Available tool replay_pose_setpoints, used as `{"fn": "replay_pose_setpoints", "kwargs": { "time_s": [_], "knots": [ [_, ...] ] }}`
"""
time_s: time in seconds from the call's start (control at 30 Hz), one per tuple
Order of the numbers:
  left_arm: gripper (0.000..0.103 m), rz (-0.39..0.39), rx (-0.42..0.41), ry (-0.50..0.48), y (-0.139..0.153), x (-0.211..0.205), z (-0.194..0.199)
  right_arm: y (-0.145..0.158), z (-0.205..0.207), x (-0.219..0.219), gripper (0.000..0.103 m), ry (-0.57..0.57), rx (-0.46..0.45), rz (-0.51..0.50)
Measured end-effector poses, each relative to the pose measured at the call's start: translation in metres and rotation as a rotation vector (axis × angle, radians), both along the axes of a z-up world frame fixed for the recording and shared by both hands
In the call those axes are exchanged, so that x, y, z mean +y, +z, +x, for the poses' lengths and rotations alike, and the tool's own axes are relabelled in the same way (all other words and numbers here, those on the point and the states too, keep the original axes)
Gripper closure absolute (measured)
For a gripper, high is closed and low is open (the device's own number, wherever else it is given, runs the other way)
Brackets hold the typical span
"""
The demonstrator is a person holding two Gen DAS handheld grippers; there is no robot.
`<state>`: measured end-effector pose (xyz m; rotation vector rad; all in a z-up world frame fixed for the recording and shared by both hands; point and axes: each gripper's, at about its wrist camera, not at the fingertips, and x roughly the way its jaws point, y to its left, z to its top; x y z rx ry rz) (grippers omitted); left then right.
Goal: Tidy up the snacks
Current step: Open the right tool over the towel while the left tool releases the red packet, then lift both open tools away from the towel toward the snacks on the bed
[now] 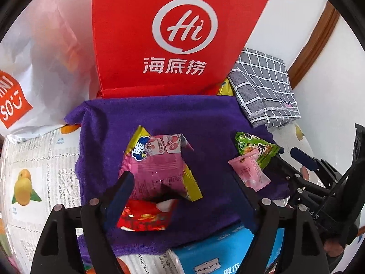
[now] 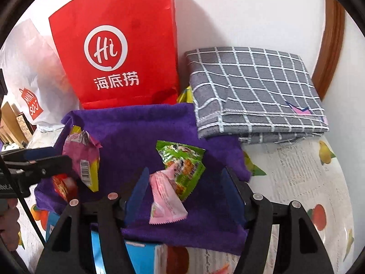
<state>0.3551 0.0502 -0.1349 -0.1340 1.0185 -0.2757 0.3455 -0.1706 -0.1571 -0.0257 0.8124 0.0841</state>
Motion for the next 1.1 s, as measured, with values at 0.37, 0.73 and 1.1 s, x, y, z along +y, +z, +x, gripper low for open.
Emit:
{"fn": "replay_pose_setpoints", "kwargs": {
  "time_s": [0.37,0.73,1.1],
  "knots": [
    [0.021,0.049,-0.049,-0.015,0.028,-0.010,-0.022,0.016,-0.032,-0.020,0.038,-0.038,0.005,-0.003],
    [0.021,0.052,-0.089,-0.035,0.057,-0.020,-0.078,0.023,-0.082,-0.045,0.038,-0.079,0.024,-0.001],
    [0.021,0.062,-0.030,-0.018,0.037,-0.011,-0.141,0.013,-0.131,-0.057,0.038,-0.103,0.056,0.004]
  ]
}}
